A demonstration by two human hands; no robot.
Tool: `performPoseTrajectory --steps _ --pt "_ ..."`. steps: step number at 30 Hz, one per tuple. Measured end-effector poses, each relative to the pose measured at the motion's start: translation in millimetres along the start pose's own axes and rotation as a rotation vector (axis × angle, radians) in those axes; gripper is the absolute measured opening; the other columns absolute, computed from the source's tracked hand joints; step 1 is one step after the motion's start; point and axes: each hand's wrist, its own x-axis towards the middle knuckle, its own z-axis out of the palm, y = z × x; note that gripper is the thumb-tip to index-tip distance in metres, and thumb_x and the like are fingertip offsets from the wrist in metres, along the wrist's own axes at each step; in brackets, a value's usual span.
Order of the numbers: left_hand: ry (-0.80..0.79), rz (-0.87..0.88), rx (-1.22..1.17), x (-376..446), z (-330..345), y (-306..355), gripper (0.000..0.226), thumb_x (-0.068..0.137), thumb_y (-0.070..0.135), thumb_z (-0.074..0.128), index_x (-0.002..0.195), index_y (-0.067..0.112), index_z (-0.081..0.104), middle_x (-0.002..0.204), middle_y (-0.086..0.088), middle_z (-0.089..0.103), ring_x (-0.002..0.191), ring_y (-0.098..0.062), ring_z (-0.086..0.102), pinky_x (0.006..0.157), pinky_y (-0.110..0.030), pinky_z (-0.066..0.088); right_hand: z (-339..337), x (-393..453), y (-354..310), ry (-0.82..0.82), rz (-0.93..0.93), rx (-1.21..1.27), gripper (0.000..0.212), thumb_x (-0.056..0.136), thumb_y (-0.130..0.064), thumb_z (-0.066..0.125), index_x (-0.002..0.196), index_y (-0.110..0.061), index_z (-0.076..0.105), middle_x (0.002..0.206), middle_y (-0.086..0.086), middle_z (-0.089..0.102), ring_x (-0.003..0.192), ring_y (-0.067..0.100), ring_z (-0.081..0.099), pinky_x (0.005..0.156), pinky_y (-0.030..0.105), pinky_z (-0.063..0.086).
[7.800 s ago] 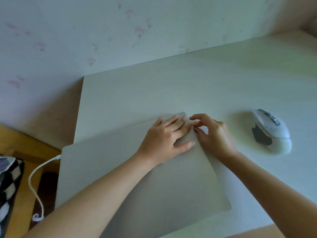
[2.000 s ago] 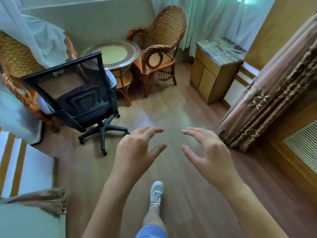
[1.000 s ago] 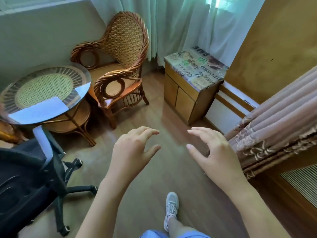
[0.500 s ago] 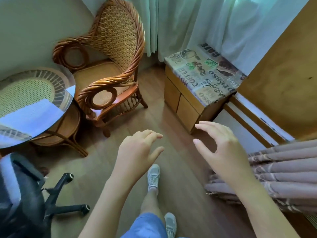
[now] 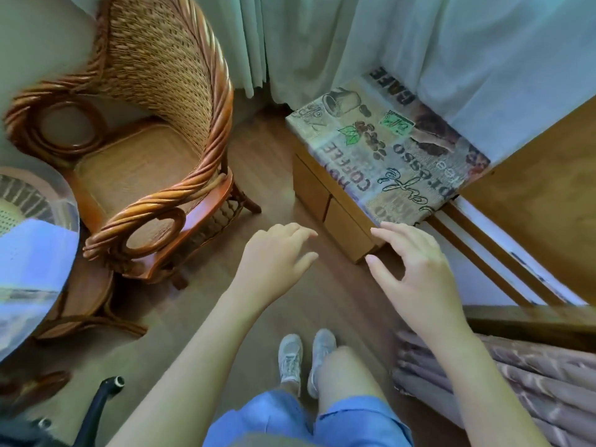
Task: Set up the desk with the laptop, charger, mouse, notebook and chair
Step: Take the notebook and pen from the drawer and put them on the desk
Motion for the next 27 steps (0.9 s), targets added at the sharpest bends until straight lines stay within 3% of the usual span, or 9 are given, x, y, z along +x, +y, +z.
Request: performPoseTrajectory --steps 4,10,15,18,20,24,27 --pt "-0.141 0.010 -0.029 72.8 42.1 0.8 0.052 0.093 0.047 0.050 0.140 0.028 0.042 0.132 0.004 0.055 0.114 -0.020 0.054 0.086 -0.037 0.046 24.6 58.6 35.8 -0.050 0.051 -0.006 0.036 0.084 -0.026 0.066 0.119 -0.018 0.063 0.125 0.000 0.060 0.122 0.023 0.047 0.100 0.045 0.042" --pt "-0.189 -0.071 -0.147 176.6 119.8 -9.5 0.054 0.091 0.046 0.054 0.139 0.023 0.045 0.131 0.001 0.057 0.113 -0.025 0.055 0.083 -0.039 0.045 81.8 146.7 90.6 -0.135 0.064 -0.064 0.039 0.082 -0.033 0.058 0.118 -0.019 0.064 0.125 -0.001 0.060 0.122 0.025 0.048 0.096 0.047 0.043" --pt "-0.259 -0.161 -0.232 245.4 185.8 -41.2 0.054 0.096 0.051 0.042 0.144 0.025 0.037 0.139 0.002 0.051 0.124 -0.023 0.048 0.094 -0.040 0.040 141.8 197.3 133.5 -0.167 0.056 -0.105 0.040 0.079 -0.035 0.058 0.115 -0.020 0.065 0.124 0.000 0.061 0.120 0.026 0.050 0.095 0.047 0.044" --pt "-0.401 -0.309 -0.525 268.2 236.1 -61.3 0.065 0.096 0.058 0.028 0.151 0.024 0.020 0.149 0.000 0.041 0.135 -0.023 0.038 0.104 -0.046 0.036 176.4 215.3 153.2 -0.184 0.057 -0.123 0.041 0.080 -0.034 0.057 0.118 -0.019 0.063 0.125 0.002 0.060 0.121 0.027 0.050 0.096 0.048 0.043" --pt "-0.461 -0.403 -0.745 281.9 269.3 -68.8 0.075 0.092 0.065 0.024 0.153 0.023 0.009 0.158 -0.002 0.023 0.143 -0.022 0.026 0.113 -0.047 0.026 198.1 226.0 164.8 -0.177 0.053 -0.135 0.043 0.081 -0.033 0.057 0.121 -0.018 0.061 0.128 0.003 0.058 0.123 0.028 0.048 0.098 0.047 0.040" --pt "-0.412 -0.719 -1.159 314.5 306.4 -72.0 0.082 0.091 0.069 0.014 0.154 0.016 0.009 0.161 -0.001 0.012 0.148 -0.017 0.011 0.115 -0.029 0.009 235.5 240.3 181.5 -0.159 0.089 -0.175 0.046 0.084 -0.024 0.066 0.127 -0.014 0.056 0.139 0.009 0.048 0.131 0.031 0.039 0.105 0.050 0.033" --pt "-0.447 -0.935 -1.446 337.8 324.5 -77.5 0.128 0.047 0.100 0.010 0.152 0.029 0.017 0.159 0.004 0.022 0.145 -0.018 0.022 0.119 -0.041 0.016 251.7 247.6 187.0 -0.150 0.112 -0.227 0.052 0.084 -0.026 0.064 0.133 -0.016 0.050 0.147 0.009 0.039 0.135 0.032 0.034 0.107 0.055 0.031"
